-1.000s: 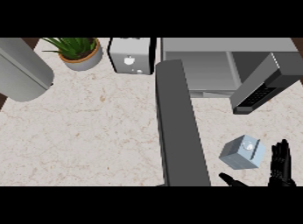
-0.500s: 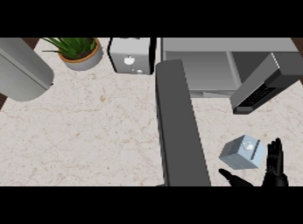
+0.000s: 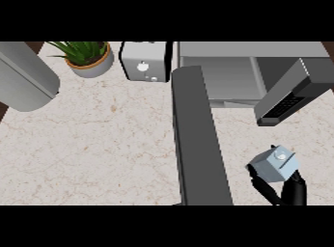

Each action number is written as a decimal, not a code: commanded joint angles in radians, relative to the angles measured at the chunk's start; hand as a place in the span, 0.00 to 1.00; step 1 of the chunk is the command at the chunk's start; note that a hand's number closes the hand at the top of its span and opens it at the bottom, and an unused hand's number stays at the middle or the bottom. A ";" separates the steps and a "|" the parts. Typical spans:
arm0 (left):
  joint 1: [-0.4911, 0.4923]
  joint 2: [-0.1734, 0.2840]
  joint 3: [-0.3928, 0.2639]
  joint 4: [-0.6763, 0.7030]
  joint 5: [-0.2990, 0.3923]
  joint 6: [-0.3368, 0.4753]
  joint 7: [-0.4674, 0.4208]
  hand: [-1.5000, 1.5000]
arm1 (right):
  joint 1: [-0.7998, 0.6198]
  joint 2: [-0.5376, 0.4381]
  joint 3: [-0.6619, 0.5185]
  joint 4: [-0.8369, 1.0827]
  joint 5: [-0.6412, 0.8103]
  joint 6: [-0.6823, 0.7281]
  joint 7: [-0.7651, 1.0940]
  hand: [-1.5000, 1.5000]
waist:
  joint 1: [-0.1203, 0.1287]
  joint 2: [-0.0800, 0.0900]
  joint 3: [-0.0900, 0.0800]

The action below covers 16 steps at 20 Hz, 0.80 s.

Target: Pick up the milk, place it into the microwave and close the microwave

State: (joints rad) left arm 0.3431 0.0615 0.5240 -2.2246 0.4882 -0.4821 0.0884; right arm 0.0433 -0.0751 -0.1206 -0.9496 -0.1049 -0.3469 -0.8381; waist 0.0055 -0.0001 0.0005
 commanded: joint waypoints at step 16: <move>-0.016 0.014 0.022 -0.007 0.050 -0.039 0.049 0.00 | -0.325 -0.172 0.056 0.206 0.058 0.310 -0.075 1.00 | 0.044 0.009 0.003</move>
State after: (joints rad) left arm 0.3147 0.0725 0.5527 -2.2341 0.5298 -0.4946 0.1399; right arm -0.1486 -0.1651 -0.0806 -0.8317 -0.0558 -0.1770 -0.9273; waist 0.0230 0.0039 0.0018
